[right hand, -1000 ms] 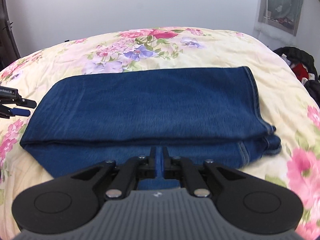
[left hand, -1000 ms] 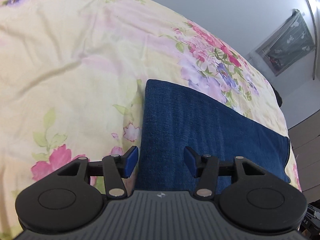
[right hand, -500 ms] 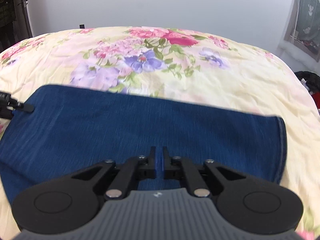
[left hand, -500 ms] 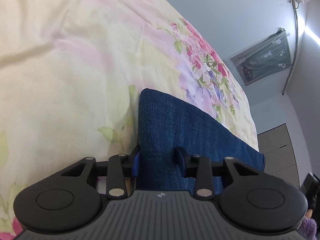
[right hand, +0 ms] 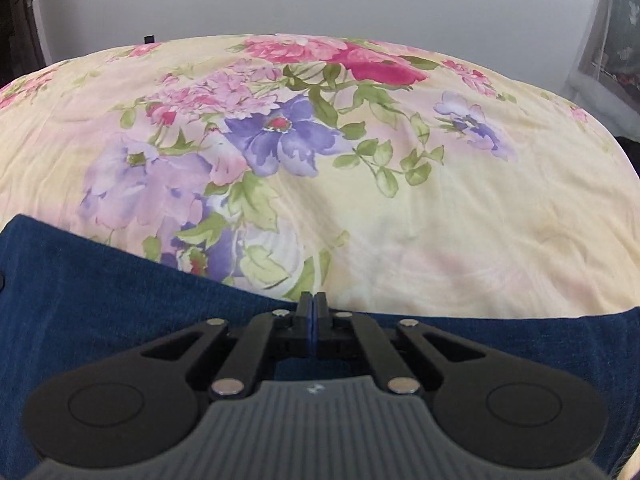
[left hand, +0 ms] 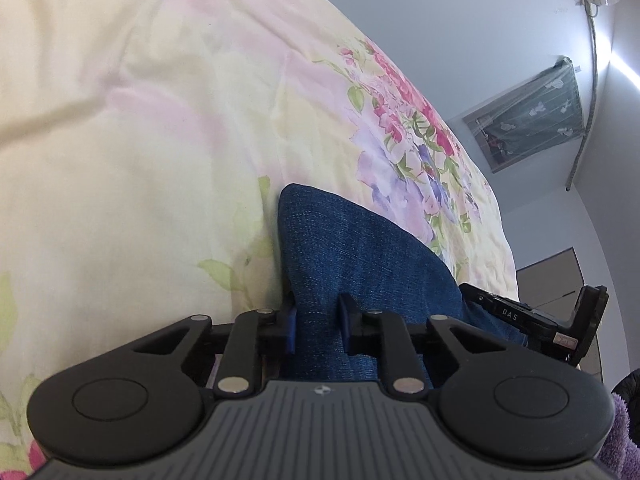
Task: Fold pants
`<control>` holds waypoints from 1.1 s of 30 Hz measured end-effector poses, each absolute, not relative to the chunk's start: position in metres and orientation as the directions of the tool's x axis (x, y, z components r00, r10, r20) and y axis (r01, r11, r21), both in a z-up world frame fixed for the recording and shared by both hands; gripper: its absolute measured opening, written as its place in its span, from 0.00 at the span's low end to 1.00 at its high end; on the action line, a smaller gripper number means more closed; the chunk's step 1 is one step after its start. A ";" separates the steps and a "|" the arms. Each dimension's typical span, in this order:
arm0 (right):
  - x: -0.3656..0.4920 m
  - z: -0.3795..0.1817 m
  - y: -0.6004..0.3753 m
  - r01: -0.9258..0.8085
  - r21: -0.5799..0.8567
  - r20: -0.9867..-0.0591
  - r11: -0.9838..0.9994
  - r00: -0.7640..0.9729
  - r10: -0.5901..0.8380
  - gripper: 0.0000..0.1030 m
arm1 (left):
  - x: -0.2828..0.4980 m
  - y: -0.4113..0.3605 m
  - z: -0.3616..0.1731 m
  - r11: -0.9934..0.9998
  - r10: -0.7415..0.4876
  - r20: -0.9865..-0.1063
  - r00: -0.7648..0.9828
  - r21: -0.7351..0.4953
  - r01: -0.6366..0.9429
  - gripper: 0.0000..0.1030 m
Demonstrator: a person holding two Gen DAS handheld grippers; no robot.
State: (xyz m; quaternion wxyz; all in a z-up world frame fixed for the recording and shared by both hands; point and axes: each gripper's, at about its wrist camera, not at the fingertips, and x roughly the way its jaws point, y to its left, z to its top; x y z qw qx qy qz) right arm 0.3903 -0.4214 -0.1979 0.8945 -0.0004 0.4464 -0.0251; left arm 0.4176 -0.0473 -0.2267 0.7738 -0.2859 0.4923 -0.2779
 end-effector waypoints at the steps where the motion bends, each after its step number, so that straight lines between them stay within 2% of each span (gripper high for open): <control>1: 0.389 -0.196 -0.419 0.043 -0.033 -0.800 0.999 0.598 -0.052 0.00 | 0.417 -0.048 -0.226 0.686 -0.707 -0.608 0.361 -0.714 0.141 0.21; 9: 0.321 -0.169 -0.419 0.007 0.002 -0.841 1.000 0.541 -0.002 0.00 | 0.407 -0.048 -0.218 0.716 -0.680 -0.654 0.331 -0.689 0.112 0.37; 15: 0.251 -0.166 -0.418 -0.022 0.034 -0.863 0.999 0.504 0.040 0.00 | 0.393 -0.046 -0.218 0.715 -0.676 -0.660 0.328 -0.694 0.080 0.38; 20: 0.228 -0.170 -0.418 -0.030 0.049 -0.865 0.998 0.499 0.057 0.00 | 0.389 -0.048 -0.211 0.733 -0.656 -0.672 0.343 -0.677 0.075 0.30; 27: 0.221 -0.198 -0.414 -0.057 0.021 -0.869 0.998 0.493 0.047 0.00 | 0.385 -0.052 -0.200 0.749 -0.639 -0.673 0.373 -0.654 0.106 0.11; 33: 0.216 -0.195 -0.421 -0.032 0.063 -0.858 0.998 0.509 0.070 0.00 | 0.379 -0.063 -0.167 0.779 -0.609 -0.680 0.407 -0.610 0.147 0.07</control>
